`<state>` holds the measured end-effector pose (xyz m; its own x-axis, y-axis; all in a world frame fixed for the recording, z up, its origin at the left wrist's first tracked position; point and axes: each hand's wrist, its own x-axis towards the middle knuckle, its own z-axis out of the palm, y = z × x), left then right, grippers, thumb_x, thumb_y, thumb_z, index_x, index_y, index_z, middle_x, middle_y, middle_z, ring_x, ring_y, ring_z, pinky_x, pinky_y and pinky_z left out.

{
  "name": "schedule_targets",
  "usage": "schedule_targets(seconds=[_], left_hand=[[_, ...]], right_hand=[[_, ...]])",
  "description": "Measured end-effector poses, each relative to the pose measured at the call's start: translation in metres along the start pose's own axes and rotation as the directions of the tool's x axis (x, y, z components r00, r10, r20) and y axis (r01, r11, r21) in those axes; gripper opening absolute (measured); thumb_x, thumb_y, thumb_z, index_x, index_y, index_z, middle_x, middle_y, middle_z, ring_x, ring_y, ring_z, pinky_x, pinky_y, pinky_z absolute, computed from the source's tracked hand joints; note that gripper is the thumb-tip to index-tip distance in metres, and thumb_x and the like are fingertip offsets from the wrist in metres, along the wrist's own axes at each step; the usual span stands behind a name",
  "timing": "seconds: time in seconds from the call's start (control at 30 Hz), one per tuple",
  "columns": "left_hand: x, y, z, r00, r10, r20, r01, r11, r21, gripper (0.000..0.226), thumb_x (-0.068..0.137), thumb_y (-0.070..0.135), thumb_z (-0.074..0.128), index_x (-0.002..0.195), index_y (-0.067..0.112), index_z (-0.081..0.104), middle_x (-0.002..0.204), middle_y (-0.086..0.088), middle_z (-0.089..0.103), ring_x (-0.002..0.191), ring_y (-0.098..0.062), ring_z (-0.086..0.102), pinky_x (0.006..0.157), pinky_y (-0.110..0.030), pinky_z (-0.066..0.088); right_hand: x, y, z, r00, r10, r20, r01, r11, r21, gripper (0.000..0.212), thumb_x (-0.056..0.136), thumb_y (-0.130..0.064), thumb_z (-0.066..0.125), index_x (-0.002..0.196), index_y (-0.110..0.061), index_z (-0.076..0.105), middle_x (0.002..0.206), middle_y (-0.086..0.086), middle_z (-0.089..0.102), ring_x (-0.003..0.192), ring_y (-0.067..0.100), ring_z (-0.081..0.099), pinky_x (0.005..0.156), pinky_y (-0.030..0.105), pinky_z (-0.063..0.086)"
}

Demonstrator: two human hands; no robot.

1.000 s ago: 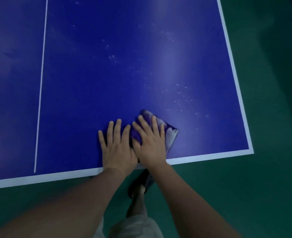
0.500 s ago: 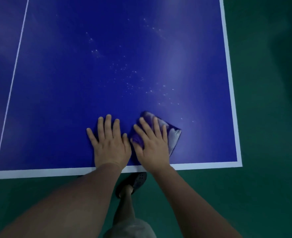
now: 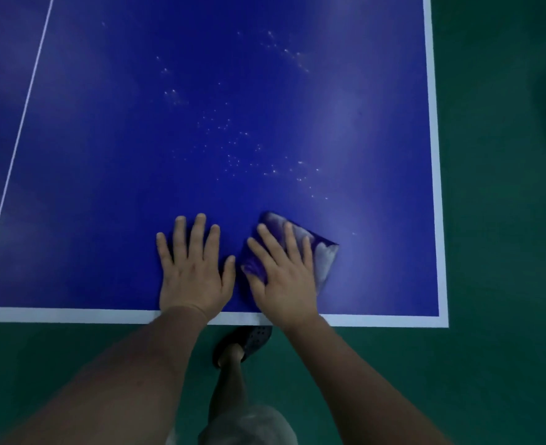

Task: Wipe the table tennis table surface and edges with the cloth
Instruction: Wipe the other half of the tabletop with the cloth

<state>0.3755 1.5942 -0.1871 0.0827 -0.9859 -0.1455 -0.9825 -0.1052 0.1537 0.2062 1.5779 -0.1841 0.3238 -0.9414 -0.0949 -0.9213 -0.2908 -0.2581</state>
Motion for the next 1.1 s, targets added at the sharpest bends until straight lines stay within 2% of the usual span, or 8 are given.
schedule_targets(seconds=[0.07,0.27,0.43,0.53,0.63,0.8,1.0,1.1], left_hand=[[0.000,-0.001,0.001,0.996,0.090,-0.005,-0.090,0.996,0.012,0.065,0.099,0.051,0.028,0.149,0.013,0.045,0.162,-0.011,0.031,0.152,-0.033,0.018,0.120,-0.064,0.010],[0.002,0.000,0.000,0.990,0.140,0.032,-0.140,0.990,0.014,0.062,0.099,0.053,0.025,0.150,0.025,0.045,0.162,-0.009,0.033,0.151,-0.038,0.016,0.121,-0.063,0.008],[0.004,0.006,-0.001,0.997,0.072,0.031,-0.071,0.997,-0.040,0.063,0.095,0.053,0.027,0.148,0.023,0.047,0.161,-0.008,0.029,0.152,-0.035,0.011,0.121,-0.063,0.006],[0.007,0.046,-0.002,0.986,-0.169,0.011,0.167,0.963,-0.214,0.061,0.092,0.051,0.032,0.139,0.016,0.050,0.160,-0.011,0.029,0.153,-0.034,0.009,0.122,-0.061,-0.001],[0.014,0.089,0.002,0.933,-0.360,0.010,0.346,0.888,-0.304,0.063,0.091,0.051,0.033,0.137,0.010,0.045,0.161,-0.017,0.025,0.153,-0.036,0.007,0.121,-0.062,-0.002],[0.015,0.096,0.017,0.926,-0.374,-0.046,0.356,0.909,-0.217,0.065,0.090,0.053,0.040,0.137,0.007,0.040,0.160,-0.023,0.024,0.152,-0.041,0.007,0.120,-0.066,0.001],[0.015,0.097,0.016,0.928,-0.369,-0.058,0.349,0.912,-0.213,0.068,0.089,0.054,0.041,0.137,0.006,0.041,0.160,-0.023,0.024,0.152,-0.041,0.008,0.120,-0.067,0.003],[0.015,0.095,0.016,0.949,-0.311,-0.054,0.295,0.935,-0.196,0.069,0.090,0.054,0.039,0.140,0.007,0.040,0.160,-0.019,0.026,0.152,-0.038,0.009,0.120,-0.066,0.002]], right_hand=[[-0.019,0.036,-0.007,0.999,0.027,-0.026,-0.027,0.999,-0.018,0.054,0.094,-0.052,0.046,0.143,-0.031,0.054,0.158,-0.010,0.038,0.153,0.026,0.018,0.121,0.059,0.013],[0.024,0.080,-0.029,0.924,0.376,-0.071,-0.377,0.926,0.009,0.056,0.098,-0.056,0.030,0.142,-0.031,0.054,0.160,-0.010,0.035,0.153,0.026,0.014,0.124,0.053,0.006],[-0.001,0.081,-0.023,0.985,0.160,-0.071,-0.159,0.987,0.026,0.050,0.098,-0.052,0.039,0.139,-0.031,0.058,0.157,-0.011,0.040,0.153,0.025,0.020,0.122,0.055,0.012],[-0.040,0.104,-0.026,0.998,0.052,-0.036,-0.052,0.999,0.003,0.050,0.098,-0.050,0.041,0.141,-0.031,0.057,0.157,-0.011,0.039,0.154,0.022,0.017,0.120,0.058,0.019],[-0.039,0.116,-0.034,0.991,0.130,-0.027,-0.129,0.991,0.025,0.052,0.098,-0.051,0.037,0.139,-0.030,0.059,0.157,-0.010,0.040,0.154,0.022,0.016,0.121,0.058,0.014],[0.011,0.079,-0.028,0.916,0.397,-0.055,-0.388,0.913,0.125,0.059,0.095,-0.059,0.028,0.141,-0.032,0.055,0.160,-0.014,0.034,0.154,0.022,0.008,0.124,0.052,0.001],[-0.034,0.086,-0.019,0.994,0.085,-0.069,-0.081,0.995,0.061,0.050,0.096,-0.052,0.044,0.140,-0.031,0.057,0.157,-0.012,0.040,0.153,0.023,0.017,0.121,0.058,0.014],[-0.053,0.120,-0.026,0.992,0.118,-0.053,-0.117,0.993,0.009,0.051,0.095,-0.053,0.044,0.141,-0.034,0.056,0.158,-0.013,0.038,0.153,0.022,0.018,0.119,0.060,0.016]])
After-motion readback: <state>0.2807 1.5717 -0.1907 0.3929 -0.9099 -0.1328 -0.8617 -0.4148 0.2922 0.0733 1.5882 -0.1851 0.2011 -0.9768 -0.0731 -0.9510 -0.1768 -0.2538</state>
